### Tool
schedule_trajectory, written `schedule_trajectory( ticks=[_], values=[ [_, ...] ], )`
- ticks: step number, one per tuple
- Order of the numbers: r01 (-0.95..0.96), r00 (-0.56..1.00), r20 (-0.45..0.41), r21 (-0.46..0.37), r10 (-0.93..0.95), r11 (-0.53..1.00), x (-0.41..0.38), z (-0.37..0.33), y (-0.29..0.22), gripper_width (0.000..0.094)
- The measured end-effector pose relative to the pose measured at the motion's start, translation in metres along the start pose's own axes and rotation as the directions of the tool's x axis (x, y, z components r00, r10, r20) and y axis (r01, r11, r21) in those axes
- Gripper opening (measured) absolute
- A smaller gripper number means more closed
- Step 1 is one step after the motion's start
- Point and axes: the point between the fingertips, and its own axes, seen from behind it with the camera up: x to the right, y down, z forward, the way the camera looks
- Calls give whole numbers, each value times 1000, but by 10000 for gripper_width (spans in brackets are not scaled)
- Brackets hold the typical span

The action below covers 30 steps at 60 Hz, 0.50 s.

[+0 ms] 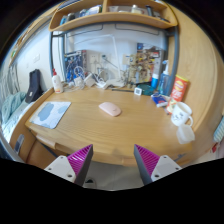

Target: Arrange mouse

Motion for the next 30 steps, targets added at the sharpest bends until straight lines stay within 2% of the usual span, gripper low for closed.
schedule_trajectory(
  ticks=[8, 14, 30],
  values=[
    [31, 999, 39, -19, -30, 999, -32, 59, -7, 832],
    [29, 1000, 9, -4, -29, 1000, -38, 95, -30, 831],
    [-7, 996, -92, -22, 5, 1000, -13, 176, -67, 824]
  ],
)
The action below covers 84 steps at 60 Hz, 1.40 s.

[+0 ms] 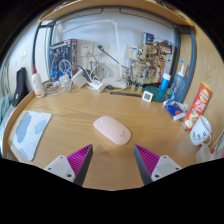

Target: Arrange mouse

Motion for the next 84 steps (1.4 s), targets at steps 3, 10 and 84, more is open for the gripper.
schedule_trajectory(
  ticks=[3, 10, 84],
  values=[
    [7, 1000, -9, -4, -7, 1000, 4, 13, -6, 822],
    [-1, 1000, 6, 2, 1, 1000, 5, 38, -24, 816],
    [-129, 991, -41, -172, 124, 977, 41, 88, -53, 275]
  ],
)
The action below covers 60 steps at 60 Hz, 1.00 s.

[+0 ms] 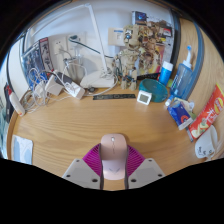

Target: Arrange mouse

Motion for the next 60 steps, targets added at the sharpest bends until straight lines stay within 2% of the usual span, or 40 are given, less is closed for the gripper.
schedule_trajectory(
  ticks=[3, 8, 24, 29, 34, 43, 52, 60],
  values=[
    [-23, 1000, 1, -10, 23, 1000, -2, -3, -5, 275],
    [-50, 998, -29, 48, 51, 998, -7, -25, -36, 276],
    [-65, 998, 42, 367, 53, 928, -128, -178, -174, 276],
    [-60, 996, 91, 424, 24, 904, -186, -220, -190, 278],
    [-52, 992, 124, 444, -4, 894, -242, -243, -188, 276],
    [-40, 983, 179, 373, -29, 927, -336, -222, -141, 275],
    [32, 983, 167, 229, -72, 973, -390, -158, -56, 274],
    [79, 986, 136, 114, -94, 990, -404, -106, 13, 275]
  ],
)
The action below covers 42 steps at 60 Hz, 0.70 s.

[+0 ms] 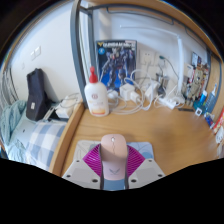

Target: Arrange mouse

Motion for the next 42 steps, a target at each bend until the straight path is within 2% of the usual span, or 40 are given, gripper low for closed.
schedule_trajectory(
  ticks=[12, 17, 25, 31, 34, 36, 37, 39, 40, 42],
  values=[
    [14, 1000, -22, -90, -16, 996, 2, 29, 60, 274],
    [-1, 1000, -22, -95, -1, 995, 2, 30, 69, 281],
    [15, 999, -39, -97, -18, 995, 4, 31, 70, 374],
    [-32, 999, -21, -151, 30, 988, 1, 30, 75, 446],
    [-50, 999, -9, -153, 49, 987, 1, 24, 69, 545],
    [-49, 999, -16, -130, 47, 990, 5, 17, 58, 679],
    [-45, 999, -21, -115, 42, 992, 6, 14, 53, 689],
    [-27, 999, -25, -85, 25, 996, 10, 3, 40, 771],
    [-18, 999, -28, -69, 16, 997, 12, -3, 33, 853],
    [-3, 999, -35, -44, 2, 999, 16, -15, 20, 852]
  ],
)
